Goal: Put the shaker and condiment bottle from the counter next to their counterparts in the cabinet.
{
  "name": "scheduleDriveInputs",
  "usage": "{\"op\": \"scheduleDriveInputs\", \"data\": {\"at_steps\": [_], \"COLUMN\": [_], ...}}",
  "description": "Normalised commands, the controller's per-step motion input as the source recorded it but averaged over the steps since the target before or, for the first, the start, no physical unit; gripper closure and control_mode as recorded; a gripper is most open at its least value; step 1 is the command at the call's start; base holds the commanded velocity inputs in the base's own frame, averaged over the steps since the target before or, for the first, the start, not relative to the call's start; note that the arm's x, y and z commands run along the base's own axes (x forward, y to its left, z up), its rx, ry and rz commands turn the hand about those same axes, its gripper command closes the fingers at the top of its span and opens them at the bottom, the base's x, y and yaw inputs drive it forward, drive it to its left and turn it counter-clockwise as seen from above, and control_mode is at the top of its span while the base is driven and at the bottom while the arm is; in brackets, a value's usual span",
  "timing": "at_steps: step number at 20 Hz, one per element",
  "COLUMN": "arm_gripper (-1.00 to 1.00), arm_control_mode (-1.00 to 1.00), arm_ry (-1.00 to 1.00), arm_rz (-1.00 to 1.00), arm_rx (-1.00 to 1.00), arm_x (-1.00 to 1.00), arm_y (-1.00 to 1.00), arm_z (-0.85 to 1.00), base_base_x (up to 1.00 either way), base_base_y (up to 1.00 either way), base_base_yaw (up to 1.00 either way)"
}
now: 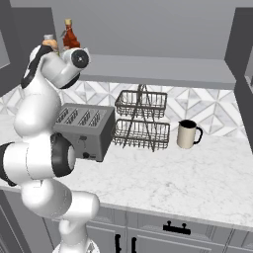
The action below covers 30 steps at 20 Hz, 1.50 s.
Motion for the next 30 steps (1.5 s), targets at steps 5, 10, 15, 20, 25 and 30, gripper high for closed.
{"op": "scheduleDriveInputs", "data": {"at_steps": [5,10,15,20,25,30], "arm_gripper": [-1.0,-1.0,-1.0,-1.0,-1.0,-1.0], "arm_control_mode": [-1.0,-1.0,-1.0,-1.0,-1.0,-1.0], "arm_ry": [-0.09,-0.15,-0.09,-0.06,-0.04,-0.02], "arm_rz": [0.0,0.0,-0.03,-0.01,-0.01,-0.03], "arm_rx": [0.0,0.02,0.07,0.25,0.23,0.21], "arm_x": [-0.23,-0.66,-0.78,-0.97,-1.0,-1.0], "arm_y": [-0.2,-0.41,-0.42,-0.36,-0.19,-0.11], "arm_z": [-0.01,0.13,0.23,0.23,0.19,0.19], "base_base_x": [0.0,0.0,0.0,0.0,0.0,0.0], "base_base_y": [0.0,0.0,0.0,0.0,0.0,0.0], "base_base_yaw": [0.0,0.0,0.0,0.0,0.0,0.0]}}
